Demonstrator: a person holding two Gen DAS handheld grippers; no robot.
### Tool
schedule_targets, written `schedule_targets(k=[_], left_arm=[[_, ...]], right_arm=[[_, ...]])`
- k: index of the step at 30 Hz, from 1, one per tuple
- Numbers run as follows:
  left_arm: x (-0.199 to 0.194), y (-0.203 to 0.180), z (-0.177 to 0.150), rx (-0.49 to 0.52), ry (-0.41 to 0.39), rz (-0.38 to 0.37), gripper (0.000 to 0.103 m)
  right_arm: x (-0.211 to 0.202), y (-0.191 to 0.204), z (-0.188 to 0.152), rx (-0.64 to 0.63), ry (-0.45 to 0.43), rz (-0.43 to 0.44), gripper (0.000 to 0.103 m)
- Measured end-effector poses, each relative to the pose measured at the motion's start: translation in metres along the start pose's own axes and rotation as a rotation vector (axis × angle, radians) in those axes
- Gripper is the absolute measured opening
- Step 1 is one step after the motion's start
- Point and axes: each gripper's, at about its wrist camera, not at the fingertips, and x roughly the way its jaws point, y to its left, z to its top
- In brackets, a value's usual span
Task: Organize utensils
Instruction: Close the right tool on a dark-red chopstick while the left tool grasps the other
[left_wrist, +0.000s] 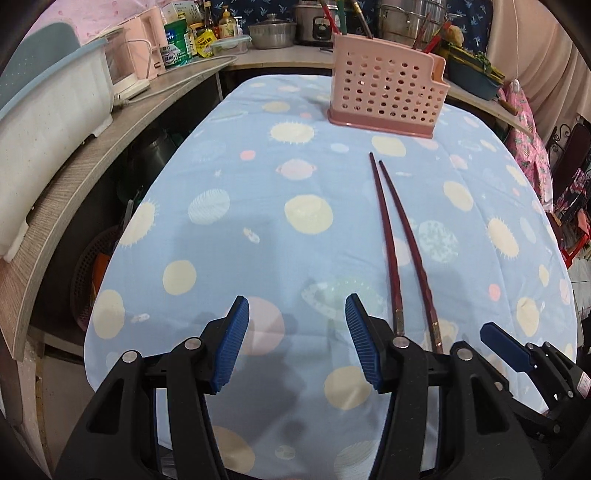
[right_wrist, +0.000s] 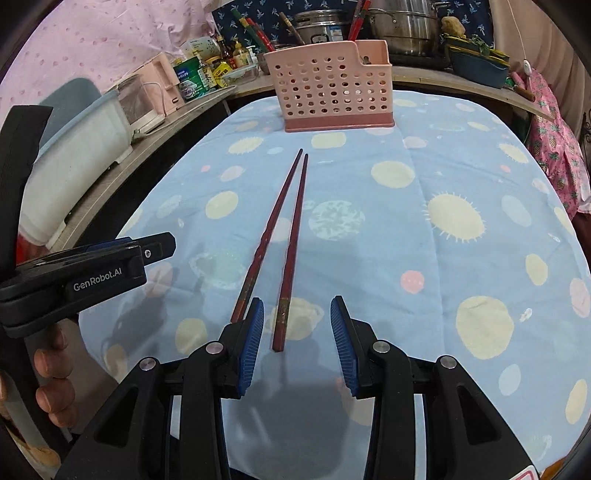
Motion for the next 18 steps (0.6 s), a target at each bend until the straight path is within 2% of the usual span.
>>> schedule_targets(k=[8,10,14,18], left_arm=[[0.008,0.005,-0.007,-0.002,0.028,0.011,0.052],[0.01,0.005,-0.009,-0.002,0.034,0.012,0.052],[0.013,0.004,-0.011,0.005,0.045,0.01,0.052],[0.014,0.0,-0.013,0.013,0.046,0.002,0.06]], right_arm=[[0.021,0.01,-0.006,-0.032,0.04,-0.006,0.032],[0.025,0.009,-0.006,-0.033,0.047,-0.01,0.025],[0.028,0.008,-0.006,-0.036,0.042,-0.022,0.018],[0.027,0.006,-0.007,-0.05,0.035,-0.05,0.007]])
